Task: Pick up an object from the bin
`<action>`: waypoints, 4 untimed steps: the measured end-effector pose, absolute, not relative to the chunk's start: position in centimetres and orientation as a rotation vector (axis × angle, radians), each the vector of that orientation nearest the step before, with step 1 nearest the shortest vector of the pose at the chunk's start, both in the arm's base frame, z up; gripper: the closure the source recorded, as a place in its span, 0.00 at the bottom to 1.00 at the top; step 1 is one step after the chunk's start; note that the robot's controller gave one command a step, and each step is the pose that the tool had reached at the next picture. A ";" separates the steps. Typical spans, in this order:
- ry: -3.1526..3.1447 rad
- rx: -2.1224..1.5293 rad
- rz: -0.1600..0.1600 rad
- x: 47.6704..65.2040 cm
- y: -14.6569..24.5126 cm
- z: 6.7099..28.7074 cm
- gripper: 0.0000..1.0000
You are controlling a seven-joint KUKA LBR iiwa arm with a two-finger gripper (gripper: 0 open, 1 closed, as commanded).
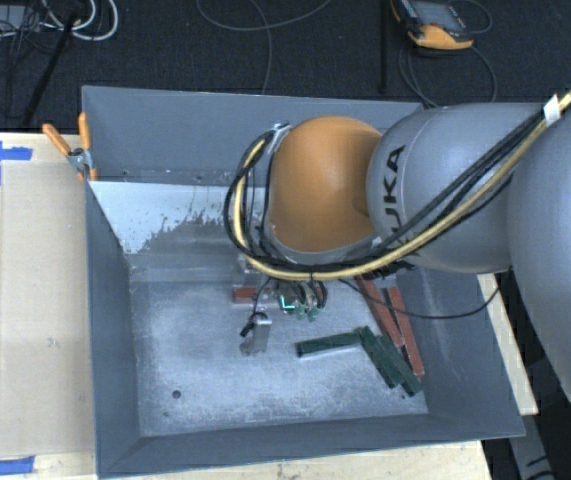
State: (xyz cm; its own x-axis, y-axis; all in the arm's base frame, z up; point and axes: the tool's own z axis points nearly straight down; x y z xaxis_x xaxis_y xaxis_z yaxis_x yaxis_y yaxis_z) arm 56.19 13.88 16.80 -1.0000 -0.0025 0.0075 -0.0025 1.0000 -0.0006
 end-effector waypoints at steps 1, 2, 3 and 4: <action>-3.127 0.223 0.001 58.1 6.8 8.8 0.00; -3.140 0.185 0.003 62.2 2.0 6.9 0.00; -3.138 0.186 -0.001 62.1 2.4 7.0 1.00; -3.095 0.577 -0.001 56.4 7.0 22.0 1.00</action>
Offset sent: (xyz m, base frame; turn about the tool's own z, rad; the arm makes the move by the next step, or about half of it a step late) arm 0.0208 -0.0681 -0.0765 -0.1433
